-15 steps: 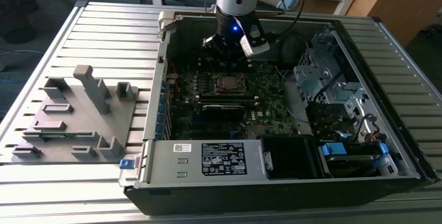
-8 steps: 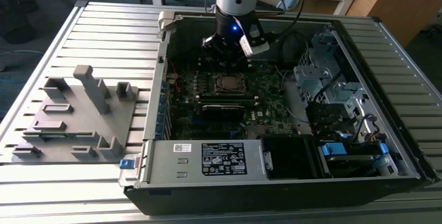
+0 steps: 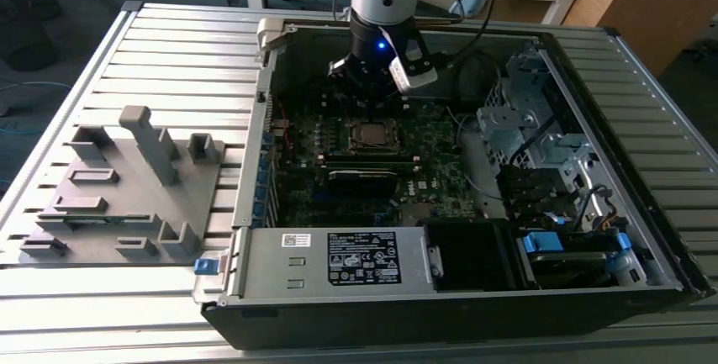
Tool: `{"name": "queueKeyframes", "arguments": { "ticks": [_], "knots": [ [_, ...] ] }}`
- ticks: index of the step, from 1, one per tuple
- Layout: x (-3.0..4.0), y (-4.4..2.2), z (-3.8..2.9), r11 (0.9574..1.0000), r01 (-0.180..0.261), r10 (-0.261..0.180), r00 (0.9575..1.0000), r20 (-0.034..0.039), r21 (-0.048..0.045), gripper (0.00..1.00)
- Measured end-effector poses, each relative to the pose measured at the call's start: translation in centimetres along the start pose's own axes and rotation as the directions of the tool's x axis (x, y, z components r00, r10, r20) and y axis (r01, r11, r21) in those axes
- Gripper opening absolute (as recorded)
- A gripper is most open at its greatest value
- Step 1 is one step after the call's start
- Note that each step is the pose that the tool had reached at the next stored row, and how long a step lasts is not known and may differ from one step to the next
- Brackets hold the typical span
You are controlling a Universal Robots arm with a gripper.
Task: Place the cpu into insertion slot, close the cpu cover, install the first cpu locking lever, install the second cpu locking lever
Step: 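Install the first cpu locking lever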
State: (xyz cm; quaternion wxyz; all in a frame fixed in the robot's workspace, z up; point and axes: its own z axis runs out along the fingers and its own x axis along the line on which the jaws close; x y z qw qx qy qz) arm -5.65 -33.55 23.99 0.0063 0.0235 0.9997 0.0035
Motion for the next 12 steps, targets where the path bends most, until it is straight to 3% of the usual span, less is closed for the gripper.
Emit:
{"name": "queueKeyframes", "arguments": {
  "ticks": [4,7,10,12],
  "knots": [
    [0.01,-0.01,-0.02,1.0000,0.000,0.000,1.0000,-0.0003,-0.0014,0.11],
    [0.00,-0.01,-0.01,0.9999,0.000,0.000,1.0000,-0.0009,-0.0167,0.11],
    [0.00,-0.05,0.00,0.9992,-0.001,0.000,1.0000,-0.0018,-0.0395,0.11],
    [0.00,-0.05,0.00,0.9990,-0.001,0.001,1.0000,-0.0021,-0.0457,0.11]
  ]
}}
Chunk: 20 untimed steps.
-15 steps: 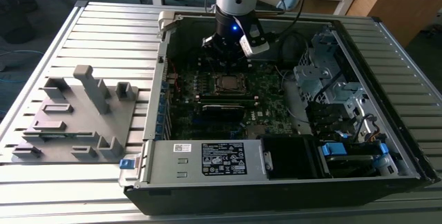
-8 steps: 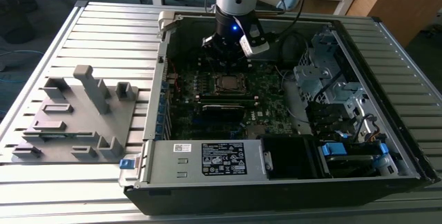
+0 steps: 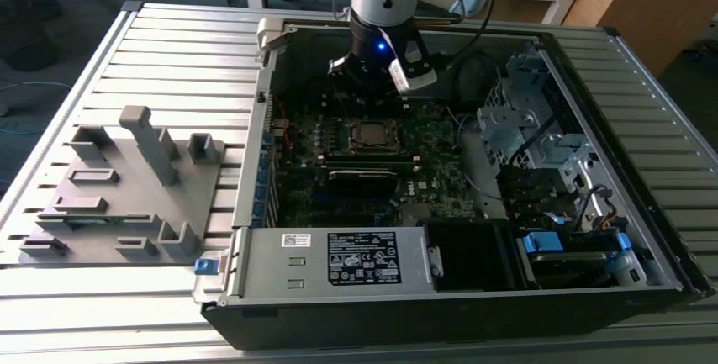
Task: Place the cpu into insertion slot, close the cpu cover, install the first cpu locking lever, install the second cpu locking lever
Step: 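Install the first cpu locking lever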
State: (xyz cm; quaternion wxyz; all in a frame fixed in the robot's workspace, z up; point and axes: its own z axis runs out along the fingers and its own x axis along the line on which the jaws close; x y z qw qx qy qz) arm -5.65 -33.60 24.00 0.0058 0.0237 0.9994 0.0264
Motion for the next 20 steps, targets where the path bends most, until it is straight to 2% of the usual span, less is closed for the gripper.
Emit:
{"name": "queueKeyframes", "arguments": {
  "ticks": [4,5,8,11,20],
  "knots": [
    [0.00,0.00,0.00,1.0000,0.000,0.000,1.0000,-0.0001,-0.0005,0.11],
    [0.00,-0.02,0.00,1.0000,0.000,0.000,1.0000,-0.0003,-0.0039,0.11],
    [-0.01,-0.10,0.00,0.9995,0.000,0.000,1.0000,-0.0016,-0.0304,0.11],
    [-0.01,-0.22,-0.01,0.9989,-0.001,0.000,1.0000,-0.0023,-0.0470,0.11],
    [0.53,-0.52,-0.03,0.9988,0.000,0.000,1.0000,-0.0010,-0.0491,0.11]
  ]
}}
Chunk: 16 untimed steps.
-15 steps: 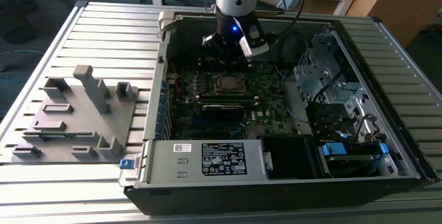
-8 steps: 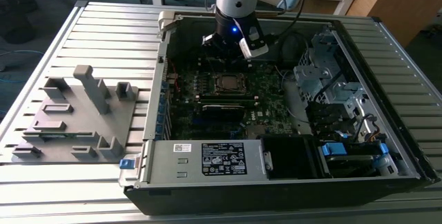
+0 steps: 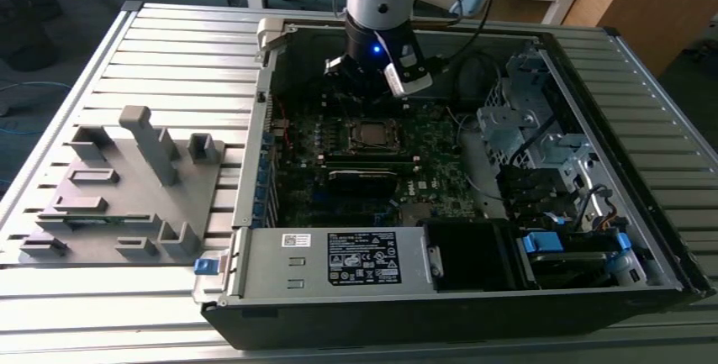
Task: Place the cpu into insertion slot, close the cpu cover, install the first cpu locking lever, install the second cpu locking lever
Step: 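Install the first cpu locking lever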
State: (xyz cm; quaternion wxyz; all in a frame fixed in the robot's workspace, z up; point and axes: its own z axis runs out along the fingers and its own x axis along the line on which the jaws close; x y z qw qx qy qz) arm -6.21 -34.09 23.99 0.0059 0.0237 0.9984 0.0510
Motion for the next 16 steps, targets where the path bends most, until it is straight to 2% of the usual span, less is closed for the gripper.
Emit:
{"name": "queueKeyframes", "arguments": {
  "ticks": [16],
  "knots": [
    [0.43,-0.05,0.01,1.0000,0.000,0.000,1.0000,0.0001,0.0000,0.11]
  ]
}}
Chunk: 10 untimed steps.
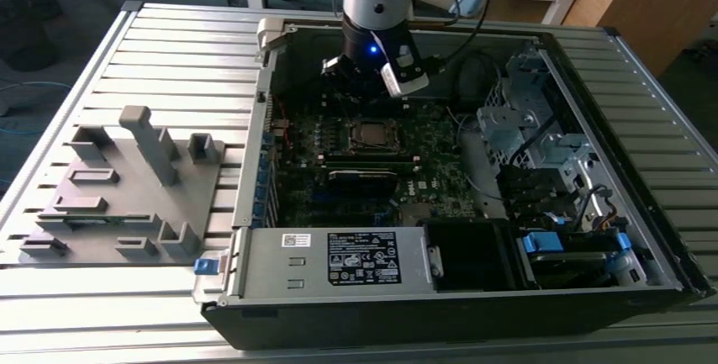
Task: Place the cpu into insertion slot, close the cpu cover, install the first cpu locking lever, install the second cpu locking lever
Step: 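Install the first cpu locking lever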
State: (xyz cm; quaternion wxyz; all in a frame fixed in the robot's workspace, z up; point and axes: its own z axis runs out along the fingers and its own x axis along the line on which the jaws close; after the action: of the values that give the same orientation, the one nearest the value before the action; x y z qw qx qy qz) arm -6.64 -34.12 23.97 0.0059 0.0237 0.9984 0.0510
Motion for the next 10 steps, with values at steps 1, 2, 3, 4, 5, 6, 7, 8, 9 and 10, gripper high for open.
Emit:
{"name": "queueKeyframes", "arguments": {
  "ticks": [1,2,3,4,5,6,7,8,9,10],
  "knots": [
    [0.09,-0.01,0.00,1.0000,0.000,0.000,1.0000,0.0000,0.0001,0.11],
    [0.21,-0.02,0.00,1.0000,0.000,0.000,1.0000,-0.0001,0.0002,0.11],
    [0.33,-0.03,0.01,1.0000,0.000,0.000,1.0000,0.0000,0.0001,0.11],
    [0.45,-0.03,0.01,1.0000,0.000,0.000,1.0000,0.0000,0.0001,0.11],
    [0.57,-0.04,0.01,1.0000,0.000,0.000,1.0000,0.0001,0.0001,0.11],
    [0.70,-0.06,0.01,1.0000,0.000,0.000,1.0000,0.0000,0.0002,0.11],
    [0.83,-0.06,0.02,1.0000,0.000,0.000,1.0000,0.0002,0.0001,0.11],
    [0.93,-0.07,0.02,1.0000,0.000,0.000,1.0000,0.0003,0.0000,0.11],
    [1.12,-0.07,0.02,1.0000,0.000,0.000,1.0000,0.0004,0.0001,0.11],
    [1.17,-0.08,0.02,1.0000,0.000,0.000,1.0000,0.0003,0.0001,0.11]
  ]
}}
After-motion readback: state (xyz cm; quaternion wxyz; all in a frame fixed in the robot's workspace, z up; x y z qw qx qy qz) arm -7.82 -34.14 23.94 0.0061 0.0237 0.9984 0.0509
